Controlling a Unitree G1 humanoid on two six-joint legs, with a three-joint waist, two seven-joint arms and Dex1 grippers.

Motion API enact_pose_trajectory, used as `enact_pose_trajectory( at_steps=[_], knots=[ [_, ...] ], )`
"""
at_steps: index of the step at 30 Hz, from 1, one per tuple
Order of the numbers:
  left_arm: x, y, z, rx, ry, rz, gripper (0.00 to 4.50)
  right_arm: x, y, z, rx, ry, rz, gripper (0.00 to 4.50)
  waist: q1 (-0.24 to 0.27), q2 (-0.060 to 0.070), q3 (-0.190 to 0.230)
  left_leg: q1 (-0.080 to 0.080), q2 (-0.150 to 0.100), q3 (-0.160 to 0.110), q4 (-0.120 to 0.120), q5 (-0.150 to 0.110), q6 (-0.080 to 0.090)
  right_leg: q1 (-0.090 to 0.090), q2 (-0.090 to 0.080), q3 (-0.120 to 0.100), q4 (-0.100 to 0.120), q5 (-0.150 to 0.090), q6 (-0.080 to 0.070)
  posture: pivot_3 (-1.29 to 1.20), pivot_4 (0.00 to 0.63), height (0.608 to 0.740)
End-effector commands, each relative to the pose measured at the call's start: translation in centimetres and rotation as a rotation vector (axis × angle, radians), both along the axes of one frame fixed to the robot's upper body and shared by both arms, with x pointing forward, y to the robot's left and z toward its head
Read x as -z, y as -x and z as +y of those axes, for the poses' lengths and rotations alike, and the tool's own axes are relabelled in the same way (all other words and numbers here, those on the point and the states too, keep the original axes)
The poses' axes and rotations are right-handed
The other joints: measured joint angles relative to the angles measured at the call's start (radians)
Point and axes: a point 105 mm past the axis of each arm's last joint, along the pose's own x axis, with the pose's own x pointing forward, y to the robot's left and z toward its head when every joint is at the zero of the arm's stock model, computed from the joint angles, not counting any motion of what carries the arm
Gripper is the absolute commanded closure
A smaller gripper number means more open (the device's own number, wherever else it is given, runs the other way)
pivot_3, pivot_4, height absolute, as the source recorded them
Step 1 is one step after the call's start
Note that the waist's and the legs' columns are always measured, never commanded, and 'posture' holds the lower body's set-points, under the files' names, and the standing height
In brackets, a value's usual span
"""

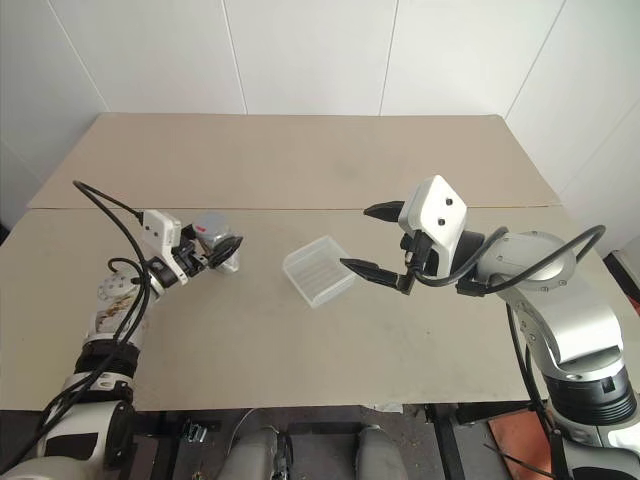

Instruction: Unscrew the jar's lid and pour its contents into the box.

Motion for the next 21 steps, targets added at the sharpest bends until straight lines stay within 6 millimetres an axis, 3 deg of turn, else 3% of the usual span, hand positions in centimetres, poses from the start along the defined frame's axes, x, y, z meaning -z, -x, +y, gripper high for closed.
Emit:
enact_pose_trajectory(
  at_steps=[1, 4, 9, 14, 17, 21],
  knots=[
    [-1.2, -0.3, -0.9, 0.039, -0.018, -0.05, 1.55, -1.5, 0.5, -0.2, 0.007, -0.026, -0.063, 0.0, 0.0, 0.0, 0.0, 0.0, 0.0, 0.0, 0.0, 0.0, 0.0, 0.0, 0.0, 0.0, 0.0, 0.0, 0.0, 0.0, 0.15, 0.74],
    [-1.5, 0.1, -1.4, 0.081, -0.037, -0.056, 2.54, -1.5, 0.5, -0.1, 0.007, -0.033, -0.068, 0.0, 0.0, 0.0, 0.0, 0.0, 0.0, 0.0, 0.0, 0.0, 0.0, 0.0, 0.0, 0.0, 0.0, 0.0, 0.0, 0.0, 0.15, 0.74],
    [-4.5, 3.1, -2.6, 0.305, -0.102, -0.046, 2.58, -2.5, 0.1, 1.7, -0.03, -0.107, -0.073, 0.0, -0.015, 0.0, 0.0, -0.002, 0.001, 0.0, 0.0, 0.0, 0.0, -0.002, 0.0, 0.0, 0.0, 0.0, 0.0, 0.0, 0.15, 0.74],
    [-8.4, 7.2, -4.0, 0.612, -0.144, 0.002, 2.58, -4.0, -0.2, 6.8, -0.186, -0.231, 0.001, 0.0, -0.028, 0.0, 0.0, -0.001, 0.001, -0.002, 0.0, 0.001, -0.002, -0.003, 0.002, 0.001, 0.003, 0.0, 0.0, 0.0, 0.15, 0.74],
    [-9.6, 8.2, -4.9, 0.725, -0.164, -0.011, 2.58, -5.2, -0.7, 9.4, -0.229, -0.269, 0.031, 0.0, -0.024, 0.0, 0.0, -0.001, 0.001, -0.001, 0.0, 0.001, -0.002, -0.002, 0.001, 0.0, 0.003, 0.0, 0.0, 0.0, 0.15, 0.74],
    [-10.8, 8.0, -6.5, 0.795, -0.122, -0.049, 2.58, -6.7, -1.4, 12.1, -0.241, -0.296, 0.065, 0.0, -0.015, 0.0, 0.0, -0.003, 0.001, -0.002, 0.001, 0.001, -0.002, -0.002, 0.001, 0.0, 0.002, 0.0, 0.0, 0.0, 0.15, 0.74]
  ],
)
